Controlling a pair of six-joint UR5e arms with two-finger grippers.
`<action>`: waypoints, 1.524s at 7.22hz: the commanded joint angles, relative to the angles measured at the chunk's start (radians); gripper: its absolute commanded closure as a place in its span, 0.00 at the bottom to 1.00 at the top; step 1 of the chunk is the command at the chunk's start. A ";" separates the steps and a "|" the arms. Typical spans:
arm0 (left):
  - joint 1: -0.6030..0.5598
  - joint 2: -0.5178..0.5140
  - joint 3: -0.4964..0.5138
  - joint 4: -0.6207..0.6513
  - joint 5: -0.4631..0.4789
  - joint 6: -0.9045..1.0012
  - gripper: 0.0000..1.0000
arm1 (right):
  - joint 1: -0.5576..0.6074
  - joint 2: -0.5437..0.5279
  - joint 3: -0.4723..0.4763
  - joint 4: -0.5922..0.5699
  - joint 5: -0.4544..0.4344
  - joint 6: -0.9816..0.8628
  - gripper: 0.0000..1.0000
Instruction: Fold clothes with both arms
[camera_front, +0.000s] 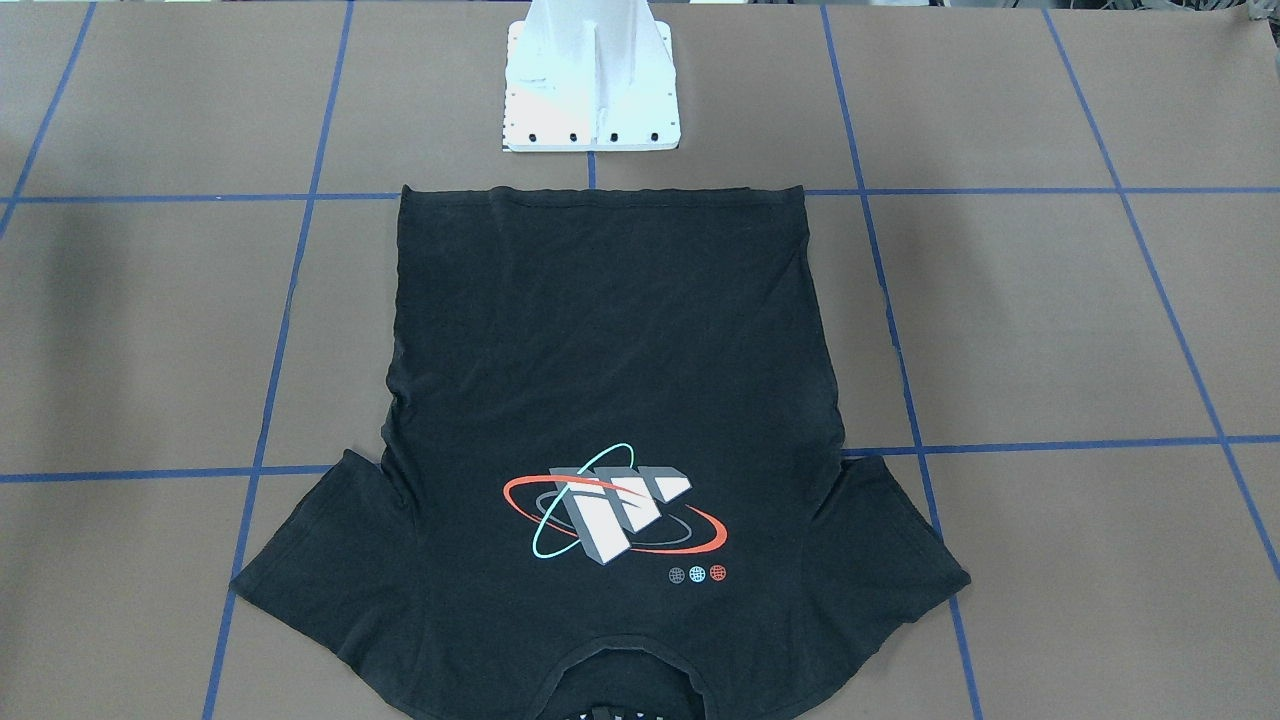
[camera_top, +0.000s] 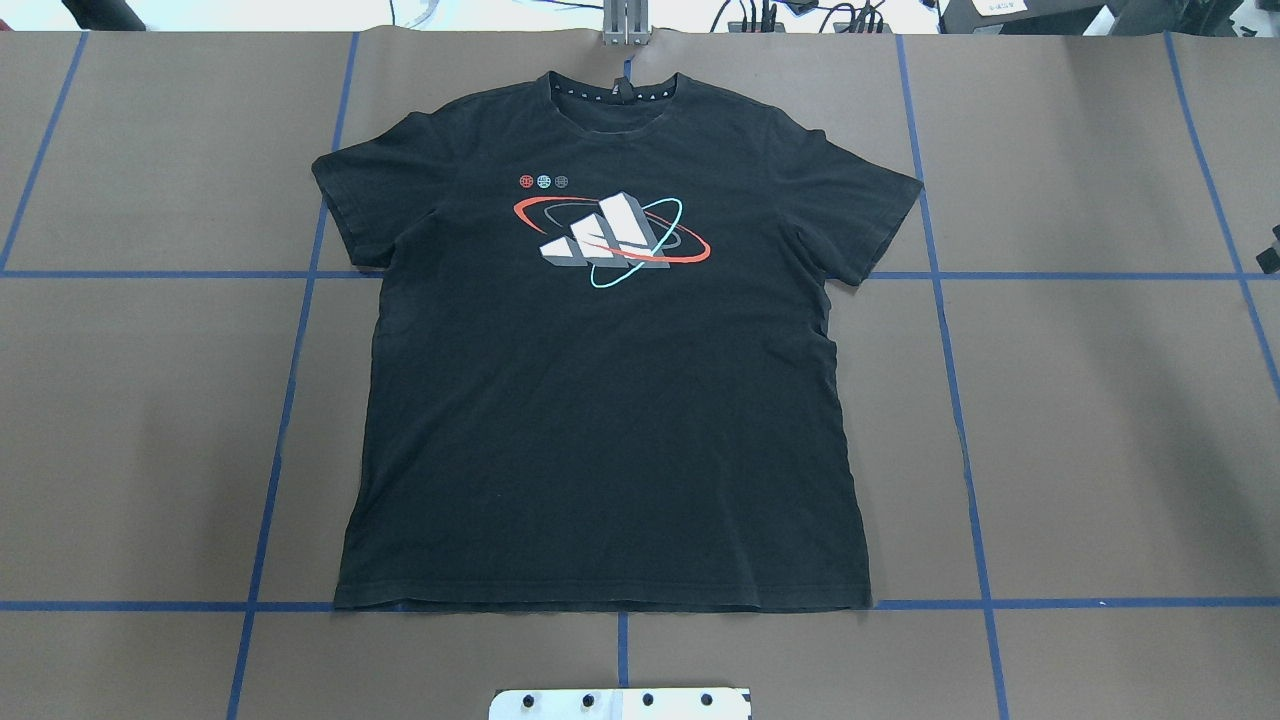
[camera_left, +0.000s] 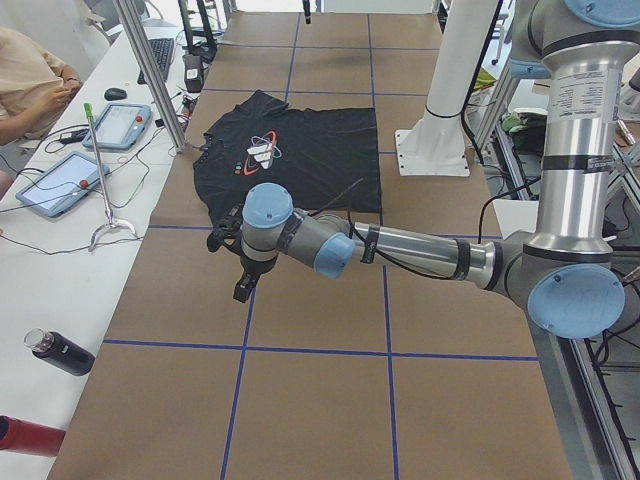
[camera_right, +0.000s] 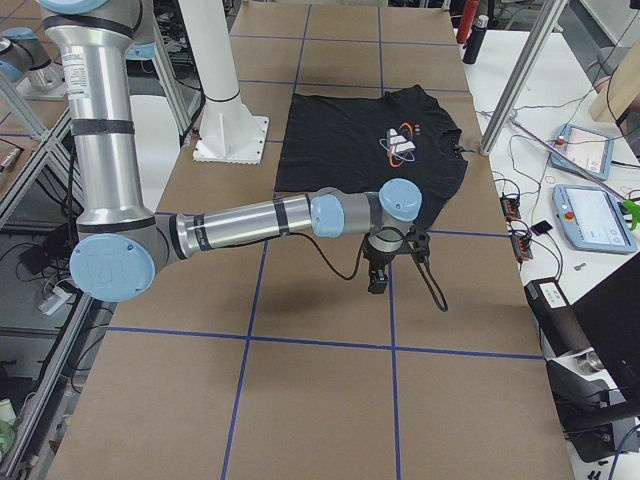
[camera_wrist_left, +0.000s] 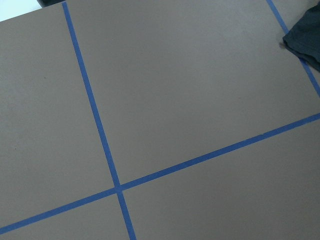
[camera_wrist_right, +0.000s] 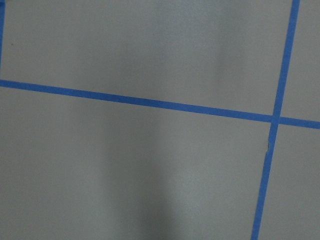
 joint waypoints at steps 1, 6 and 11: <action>0.001 -0.004 -0.004 -0.003 0.000 0.002 0.00 | -0.050 0.075 -0.121 0.145 0.002 0.067 0.00; 0.001 -0.010 -0.002 -0.054 -0.024 -0.006 0.00 | -0.257 0.259 -0.459 0.802 -0.111 0.633 0.00; 0.001 -0.006 -0.002 -0.063 -0.041 -0.019 0.00 | -0.371 0.384 -0.516 0.844 -0.291 0.721 0.00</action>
